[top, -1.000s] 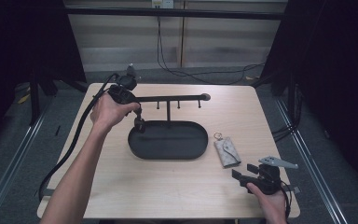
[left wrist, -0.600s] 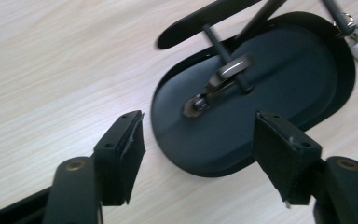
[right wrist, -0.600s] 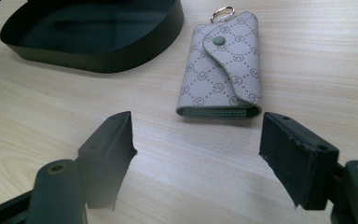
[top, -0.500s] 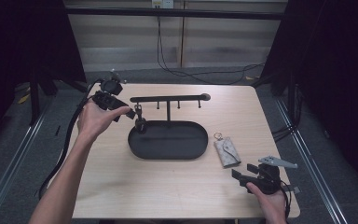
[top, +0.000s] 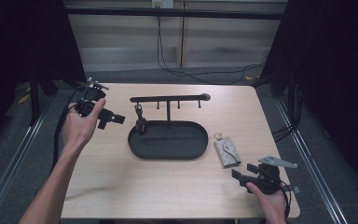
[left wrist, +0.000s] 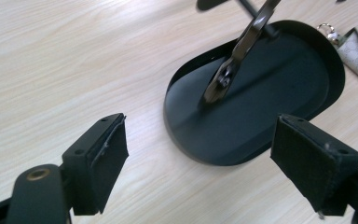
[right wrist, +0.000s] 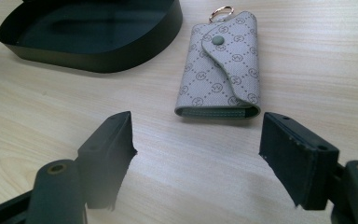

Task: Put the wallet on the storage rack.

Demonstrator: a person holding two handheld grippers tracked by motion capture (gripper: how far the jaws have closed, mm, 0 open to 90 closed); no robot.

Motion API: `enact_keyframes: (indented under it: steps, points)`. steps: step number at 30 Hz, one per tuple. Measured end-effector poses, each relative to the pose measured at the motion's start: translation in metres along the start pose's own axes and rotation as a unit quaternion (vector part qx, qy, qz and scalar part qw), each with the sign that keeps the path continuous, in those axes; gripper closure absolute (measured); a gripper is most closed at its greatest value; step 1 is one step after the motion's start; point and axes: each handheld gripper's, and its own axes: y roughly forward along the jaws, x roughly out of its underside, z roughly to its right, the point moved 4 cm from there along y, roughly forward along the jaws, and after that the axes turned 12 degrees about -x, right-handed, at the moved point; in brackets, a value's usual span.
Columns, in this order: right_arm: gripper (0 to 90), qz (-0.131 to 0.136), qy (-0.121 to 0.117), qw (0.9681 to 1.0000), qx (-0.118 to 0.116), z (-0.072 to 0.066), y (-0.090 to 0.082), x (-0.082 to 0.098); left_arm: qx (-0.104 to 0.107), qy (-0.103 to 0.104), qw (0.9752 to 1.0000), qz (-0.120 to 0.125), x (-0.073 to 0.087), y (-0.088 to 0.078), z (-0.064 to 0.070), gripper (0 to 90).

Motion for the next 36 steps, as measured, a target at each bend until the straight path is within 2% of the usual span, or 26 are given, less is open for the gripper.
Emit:
enact_keyframes:
  steps: [3,6,7,11,16,18,21,25,29,34,35,36]
  points:
    - [25.0,-0.003,0.003,1.0,-0.001,0.001,0.001,0.0,0.0,-0.01,0.9999,0.008,0.009,0.002,-0.004,18.9]
    - [25.0,-0.003,0.003,1.0,-0.001,0.001,0.001,0.0,-0.012,-0.009,0.9997,0.021,0.018,0.001,-0.008,18.9]
    - [24.9,-0.003,0.003,1.0,-0.001,0.001,0.001,0.0,-0.017,-0.016,0.9993,0.03,0.02,-0.001,-0.009,19.0]
    - [24.5,-0.004,0.005,1.0,0.0,0.001,0.002,0.0,-0.012,-0.021,0.9982,0.054,0.029,-0.007,-0.014,19.0]
    - [24.4,-0.004,0.005,1.0,-0.001,0.001,0.001,0.0,-0.008,-0.02,0.9982,0.055,0.043,-0.01,-0.017,19.4]
    - [24.3,-0.004,0.005,1.0,-0.001,0.001,0.001,0.0,-0.02,-0.028,0.9983,0.047,0.05,-0.01,-0.021,20.4]
    - [24.3,-0.004,0.005,1.0,-0.002,0.001,0.001,0.0,-0.038,-0.034,0.9972,0.055,0.06,-0.012,-0.025,22.4]
    - [23.9,-0.007,0.006,1.0,-0.001,0.001,0.002,0.0,-0.032,-0.056,0.996,0.062,0.077,-0.011,-0.029,22.7]
    - [23.8,-0.009,0.004,1.0,-0.001,0.001,0.003,0.0,-0.038,-0.049,0.996,0.065,0.09,-0.008,-0.027,23.8]
    - [23.6,-0.009,0.006,0.9999,-0.003,0.001,0.002,0.0,-0.015,-0.048,0.995,0.086,0.105,-0.006,-0.019,24.6]
    - [23.7,-0.011,0.007,0.9999,-0.004,0.001,0.002,0.0,-0.016,-0.041,0.9953,0.086,0.108,-0.004,-0.019,24.6]
    - [23.7,-0.013,0.004,0.9999,-0.004,0.0,0.003,0.0,-0.018,-0.045,0.9953,0.084,0.111,-0.001,-0.018,24.6]
